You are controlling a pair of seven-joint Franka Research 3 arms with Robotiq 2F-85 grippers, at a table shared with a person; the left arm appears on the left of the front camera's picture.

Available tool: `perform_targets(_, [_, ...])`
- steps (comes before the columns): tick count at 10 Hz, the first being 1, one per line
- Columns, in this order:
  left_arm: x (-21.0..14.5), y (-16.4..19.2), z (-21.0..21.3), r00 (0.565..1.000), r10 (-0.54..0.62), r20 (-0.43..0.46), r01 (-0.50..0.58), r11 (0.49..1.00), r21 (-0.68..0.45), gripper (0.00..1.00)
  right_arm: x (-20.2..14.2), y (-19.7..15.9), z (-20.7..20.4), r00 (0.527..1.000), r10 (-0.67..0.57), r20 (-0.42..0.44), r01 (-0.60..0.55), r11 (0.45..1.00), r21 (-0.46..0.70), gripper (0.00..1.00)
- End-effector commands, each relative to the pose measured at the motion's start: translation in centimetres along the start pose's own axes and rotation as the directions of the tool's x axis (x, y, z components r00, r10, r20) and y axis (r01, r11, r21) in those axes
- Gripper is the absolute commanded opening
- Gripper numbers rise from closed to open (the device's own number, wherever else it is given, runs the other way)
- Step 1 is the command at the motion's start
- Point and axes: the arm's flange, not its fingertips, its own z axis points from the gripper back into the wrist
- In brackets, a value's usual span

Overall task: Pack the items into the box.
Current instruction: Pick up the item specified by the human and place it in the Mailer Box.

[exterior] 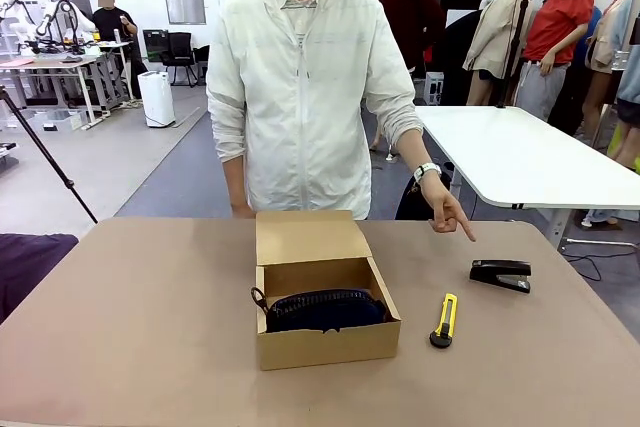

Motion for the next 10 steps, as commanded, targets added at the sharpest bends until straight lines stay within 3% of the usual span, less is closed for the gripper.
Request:
perform_targets(1, [0.1, -0.2, 0.3, 1.000, 0.008, 0.002, -0.008, 1.000, -0.020, 1.00, 0.0, 0.0, 0.0, 1.000, 0.000, 0.000, 0.000, 1.000, 0.000, 1.00])
perform_targets(2, [0.1, -0.2, 0.3, 1.000, 0.008, 0.002, -0.008, 1.000, -0.020, 1.00, 2.1, 2.0, -3.8, 0.988, 0.047, -0.144, -0.069, 0.987, -0.145, 1.00])
perform_targets(3, [0.1, -0.2, 0.3, 1.000, 0.008, 0.002, -0.008, 1.000, -0.020, 1.00, 4.6, 3.3, -9.3, 0.951, 0.117, -0.287, -0.211, 0.922, -0.323, 1.00])
perform_targets(4, [0.1, -0.2, 0.3, 1.000, 0.008, 0.002, -0.008, 1.000, -0.020, 1.00, 5.7, 3.6, -14.8, 0.893, 0.150, -0.425, -0.366, 0.792, -0.489, 1.00])
perform_targets(5, [0.1, -0.2, 0.3, 1.000, 0.008, 0.002, -0.008, 1.000, -0.020, 1.00, 6.8, 3.4, -17.4, 0.872, 0.252, -0.420, -0.482, 0.600, -0.639, 1.00])
perform_targets(6, [0.1, -0.2, 0.3, 1.000, 0.008, 0.002, -0.008, 1.000, -0.020, 1.00, 7.7, 3.1, -19.2, 0.824, 0.335, -0.457, -0.566, 0.505, -0.651, 1.00])
perform_targets(8, [0.1, -0.2, 0.3, 1.000, 0.008, 0.002, -0.008, 1.000, -0.020, 1.00, 7.1, 3.1, -21.9, 0.761, 0.380, -0.526, -0.648, 0.464, -0.604, 1.00])
perform_targets(9, [0.1, -0.2, 0.3, 1.000, 0.008, 0.002, -0.008, 1.000, -0.020, 1.00, 6.6, 3.3, -22.5, 0.758, 0.392, -0.521, -0.651, 0.505, -0.567, 1.00])
perform_targets(10, [0.1, -0.2, 0.3, 1.000, 0.008, 0.002, -0.008, 1.000, -0.020, 1.00, 7.0, 2.7, -22.9, 0.819, 0.332, -0.468, -0.569, 0.573, -0.589, 1.00])
